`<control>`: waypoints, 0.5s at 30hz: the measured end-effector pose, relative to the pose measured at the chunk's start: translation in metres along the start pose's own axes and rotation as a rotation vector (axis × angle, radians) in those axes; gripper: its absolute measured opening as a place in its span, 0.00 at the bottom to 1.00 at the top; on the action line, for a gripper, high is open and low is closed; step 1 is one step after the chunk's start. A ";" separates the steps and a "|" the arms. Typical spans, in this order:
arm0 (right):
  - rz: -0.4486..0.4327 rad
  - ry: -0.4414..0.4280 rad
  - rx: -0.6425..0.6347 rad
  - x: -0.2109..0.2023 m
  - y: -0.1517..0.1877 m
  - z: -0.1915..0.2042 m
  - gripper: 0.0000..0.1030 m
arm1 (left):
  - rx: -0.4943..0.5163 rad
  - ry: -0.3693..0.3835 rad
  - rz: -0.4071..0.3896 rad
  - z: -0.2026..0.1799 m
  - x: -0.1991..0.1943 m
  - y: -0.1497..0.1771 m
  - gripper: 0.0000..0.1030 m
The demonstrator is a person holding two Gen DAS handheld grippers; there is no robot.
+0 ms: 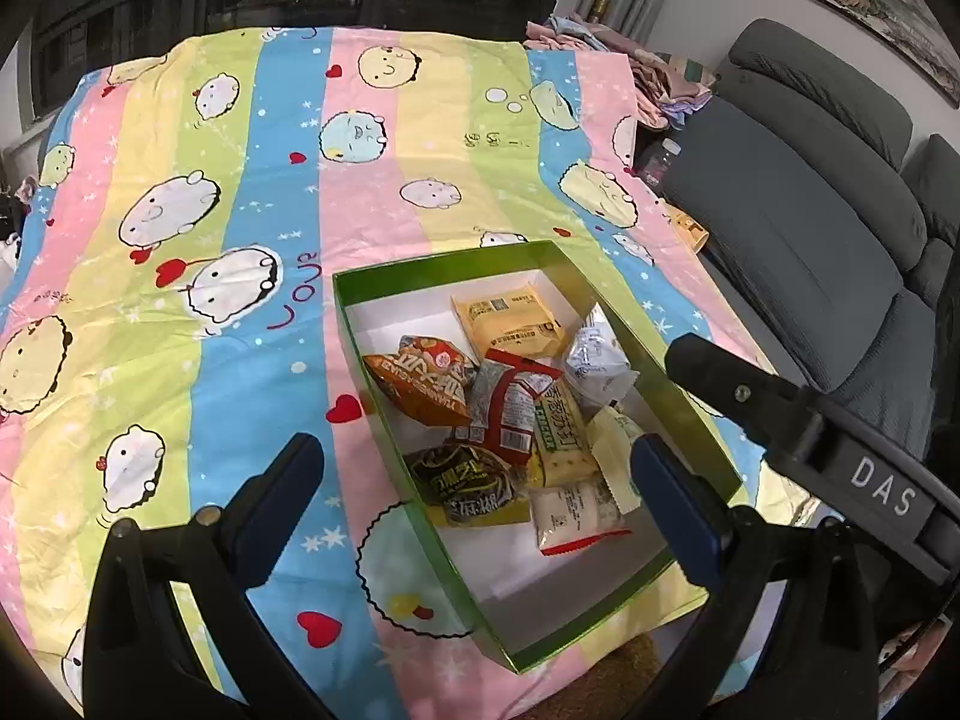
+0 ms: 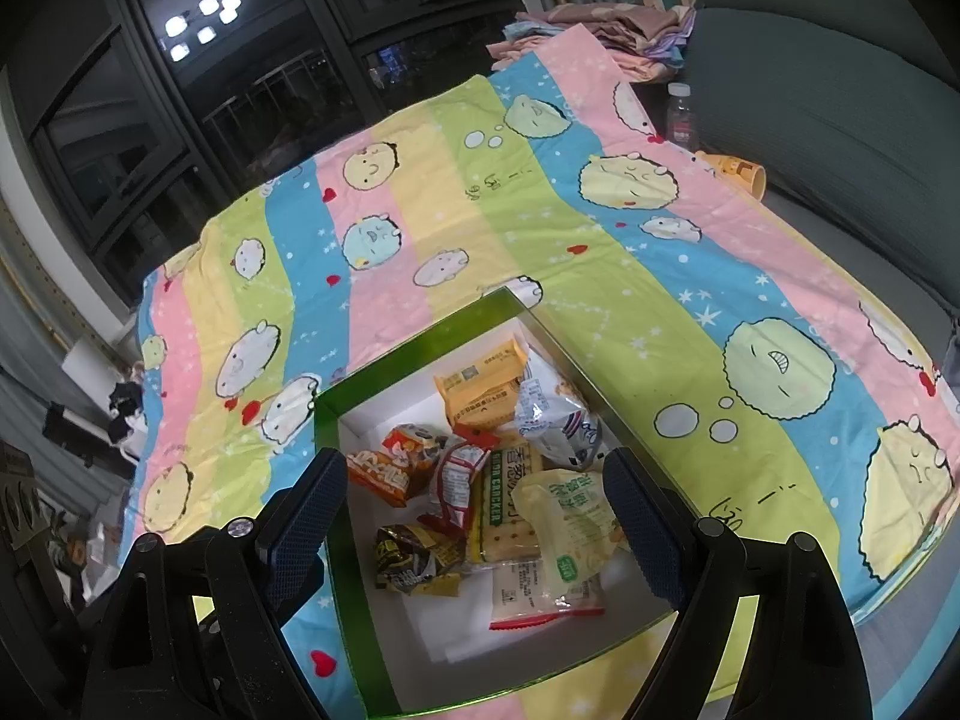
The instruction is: Organize snacks
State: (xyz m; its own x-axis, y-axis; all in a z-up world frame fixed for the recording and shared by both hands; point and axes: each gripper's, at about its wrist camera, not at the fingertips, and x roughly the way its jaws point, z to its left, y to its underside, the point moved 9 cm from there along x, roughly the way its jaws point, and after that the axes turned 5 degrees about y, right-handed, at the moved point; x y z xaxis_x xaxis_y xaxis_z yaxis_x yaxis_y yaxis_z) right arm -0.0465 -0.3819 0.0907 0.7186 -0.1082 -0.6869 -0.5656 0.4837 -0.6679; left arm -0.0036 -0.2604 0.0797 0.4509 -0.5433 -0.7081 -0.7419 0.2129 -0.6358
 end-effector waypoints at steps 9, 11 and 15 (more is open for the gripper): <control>0.003 0.007 0.000 0.002 0.000 -0.002 0.85 | -0.017 0.007 0.000 0.002 0.000 0.000 1.00; 0.003 0.008 -0.001 0.002 -0.001 -0.002 0.85 | -0.019 0.012 0.002 0.002 0.000 0.000 1.00; 0.002 0.008 -0.001 0.002 -0.001 -0.003 0.85 | -0.016 0.011 0.003 0.002 0.000 0.001 1.00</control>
State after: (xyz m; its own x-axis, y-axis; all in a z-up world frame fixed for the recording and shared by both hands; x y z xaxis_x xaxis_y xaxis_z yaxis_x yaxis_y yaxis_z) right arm -0.0456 -0.3848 0.0890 0.7141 -0.1143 -0.6906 -0.5677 0.4827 -0.6669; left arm -0.0033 -0.2591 0.0785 0.4432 -0.5517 -0.7066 -0.7513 0.2013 -0.6285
